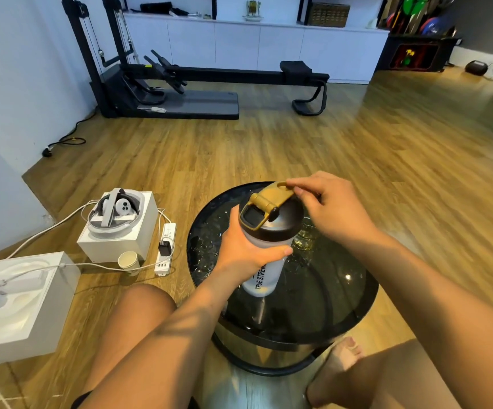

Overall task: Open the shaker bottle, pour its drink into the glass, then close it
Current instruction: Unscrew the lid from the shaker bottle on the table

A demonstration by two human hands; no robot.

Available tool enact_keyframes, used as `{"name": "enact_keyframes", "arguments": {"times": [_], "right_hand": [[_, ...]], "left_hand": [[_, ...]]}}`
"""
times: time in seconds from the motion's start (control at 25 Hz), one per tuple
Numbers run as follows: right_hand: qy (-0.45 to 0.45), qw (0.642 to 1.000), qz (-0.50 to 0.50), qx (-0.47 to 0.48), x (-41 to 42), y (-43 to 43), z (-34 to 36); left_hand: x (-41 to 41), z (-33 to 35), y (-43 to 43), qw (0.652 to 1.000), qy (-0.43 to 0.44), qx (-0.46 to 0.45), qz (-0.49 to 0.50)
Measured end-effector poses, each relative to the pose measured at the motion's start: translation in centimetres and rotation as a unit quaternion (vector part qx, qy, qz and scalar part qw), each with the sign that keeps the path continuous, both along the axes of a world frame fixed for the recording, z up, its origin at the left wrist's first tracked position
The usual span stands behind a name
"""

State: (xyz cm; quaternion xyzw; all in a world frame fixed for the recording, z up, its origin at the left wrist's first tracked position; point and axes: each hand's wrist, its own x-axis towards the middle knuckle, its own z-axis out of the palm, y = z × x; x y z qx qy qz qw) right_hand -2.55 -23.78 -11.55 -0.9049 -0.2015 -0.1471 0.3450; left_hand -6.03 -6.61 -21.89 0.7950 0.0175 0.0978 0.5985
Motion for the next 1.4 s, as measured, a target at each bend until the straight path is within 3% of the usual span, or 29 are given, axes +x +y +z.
{"name": "enact_keyframes", "arguments": {"times": [0.28,0.56,0.76,0.96,1.0,1.08,1.2,1.28,1.4], "right_hand": [[0.055,0.958,-0.122,-0.253,-0.5,5.6,2.1],[0.100,0.941,0.005,-0.324,-1.1,7.2,2.6],[0.071,0.937,0.048,-0.339,-1.1,6.8,0.9],[0.031,0.944,0.186,-0.272,-0.8,4.4,1.5],[0.034,0.947,0.176,-0.268,-0.9,4.1,1.6],[0.041,0.953,0.061,-0.295,-1.4,4.6,1.6],[0.072,0.916,-0.105,-0.381,-2.2,6.7,1.8],[0.082,0.924,-0.066,-0.367,-1.8,7.3,2.8],[0.139,0.948,0.101,-0.267,-1.1,6.6,4.3]], "left_hand": [[0.5,-0.9,0.1,1.000,0.002,-0.004,0.012],[0.9,-1.1,0.1,0.999,0.021,0.022,0.020],[0.6,-0.6,0.1,0.998,0.030,0.047,0.011],[0.6,-0.5,0.4,0.999,0.018,0.026,-0.003],[0.6,-0.4,0.4,0.999,0.022,0.022,-0.007],[0.7,-0.5,0.4,0.999,0.034,0.016,-0.009],[0.8,-0.6,0.3,0.998,0.048,0.027,-0.015],[0.5,-0.2,0.2,0.997,0.060,0.036,-0.017],[0.5,-0.3,0.3,0.998,0.050,0.028,-0.004]]}}
